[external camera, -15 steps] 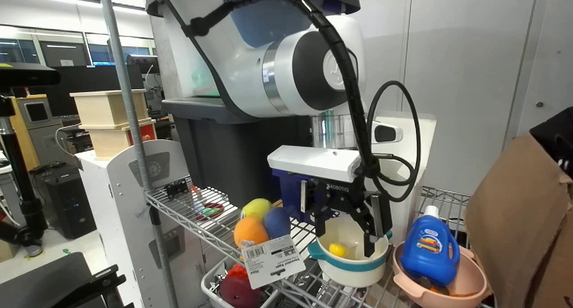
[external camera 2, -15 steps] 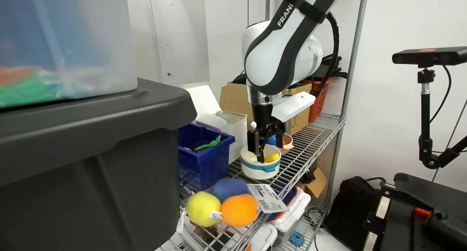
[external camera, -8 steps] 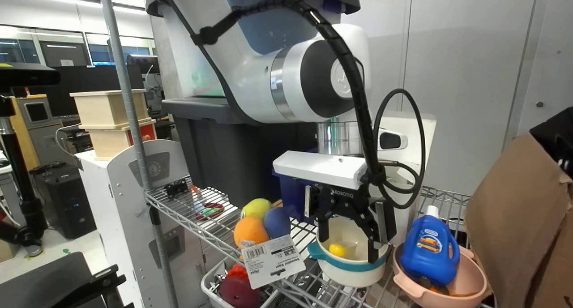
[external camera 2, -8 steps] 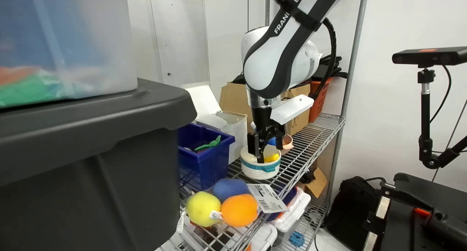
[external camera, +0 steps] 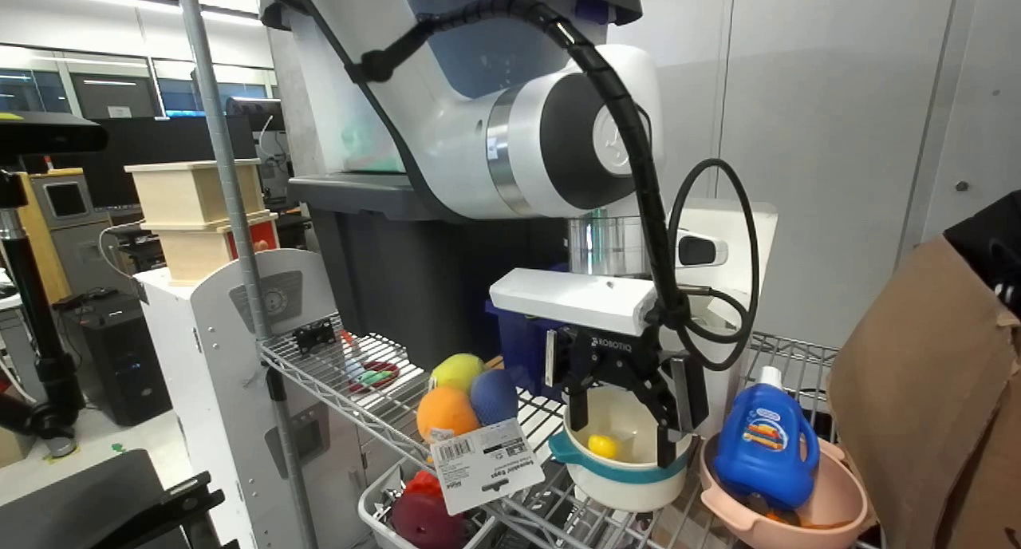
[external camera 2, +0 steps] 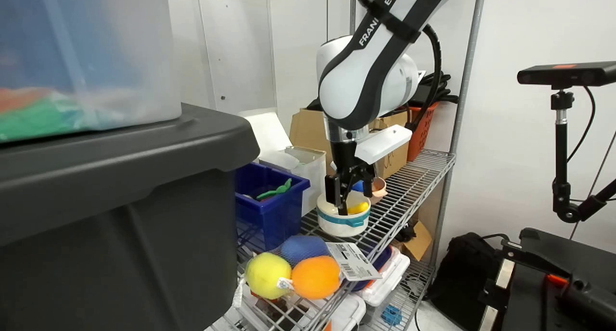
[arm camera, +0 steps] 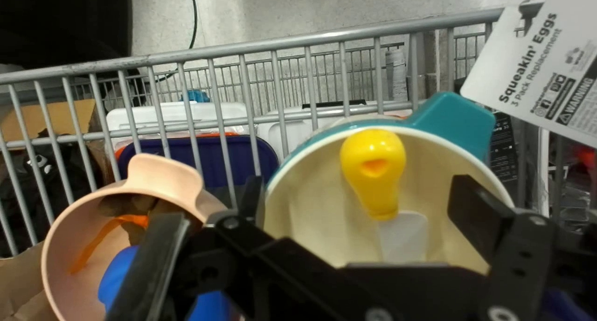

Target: Remove the yellow ball from the white pot and place it inside the blue storage bin

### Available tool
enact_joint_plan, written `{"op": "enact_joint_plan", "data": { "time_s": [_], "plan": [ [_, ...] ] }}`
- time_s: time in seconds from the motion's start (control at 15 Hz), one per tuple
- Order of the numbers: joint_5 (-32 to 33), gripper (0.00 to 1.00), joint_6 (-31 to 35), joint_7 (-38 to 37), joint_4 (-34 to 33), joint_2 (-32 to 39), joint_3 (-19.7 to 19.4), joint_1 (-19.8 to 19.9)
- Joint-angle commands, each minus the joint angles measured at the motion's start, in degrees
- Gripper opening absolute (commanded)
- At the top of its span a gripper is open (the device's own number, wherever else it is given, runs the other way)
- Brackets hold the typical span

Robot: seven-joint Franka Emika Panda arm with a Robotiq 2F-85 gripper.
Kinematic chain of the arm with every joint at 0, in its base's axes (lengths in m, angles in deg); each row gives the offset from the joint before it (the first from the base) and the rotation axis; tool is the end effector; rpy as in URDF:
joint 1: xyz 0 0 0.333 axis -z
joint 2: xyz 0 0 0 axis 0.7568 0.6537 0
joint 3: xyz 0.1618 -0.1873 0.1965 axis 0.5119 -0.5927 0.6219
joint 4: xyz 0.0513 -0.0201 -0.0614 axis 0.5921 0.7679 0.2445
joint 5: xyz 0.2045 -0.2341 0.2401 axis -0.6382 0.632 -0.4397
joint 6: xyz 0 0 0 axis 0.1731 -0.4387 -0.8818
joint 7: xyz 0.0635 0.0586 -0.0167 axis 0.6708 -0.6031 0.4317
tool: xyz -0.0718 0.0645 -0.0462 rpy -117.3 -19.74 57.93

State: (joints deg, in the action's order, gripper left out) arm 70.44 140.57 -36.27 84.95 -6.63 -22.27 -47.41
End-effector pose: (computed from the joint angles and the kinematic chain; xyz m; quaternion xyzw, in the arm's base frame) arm 0.6555 -0.0645 0.1298 0.9969 -0.0119 -0.0435 0.0640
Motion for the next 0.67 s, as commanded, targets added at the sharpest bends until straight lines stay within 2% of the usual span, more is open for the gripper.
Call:
{"op": "enact_joint_plan", "data": {
  "time_s": [0.0,0.07,0.13,0.27,0.6],
  "plan": [
    [-1.59,1.0,-1.81,1.04,-2.16,1.18,0.79,0.62],
    [-1.6,0.95,-1.83,1.03,-2.22,1.21,0.78,0.62],
    [-1.62,0.73,-1.81,1.07,-2.31,1.26,0.8,0.66],
    [-1.64,0.69,-1.76,1.09,-2.52,1.38,0.84,0.67],
    [-1.68,0.31,-1.91,1.13,-2.98,1.52,0.88,0.77]
  ]
}}
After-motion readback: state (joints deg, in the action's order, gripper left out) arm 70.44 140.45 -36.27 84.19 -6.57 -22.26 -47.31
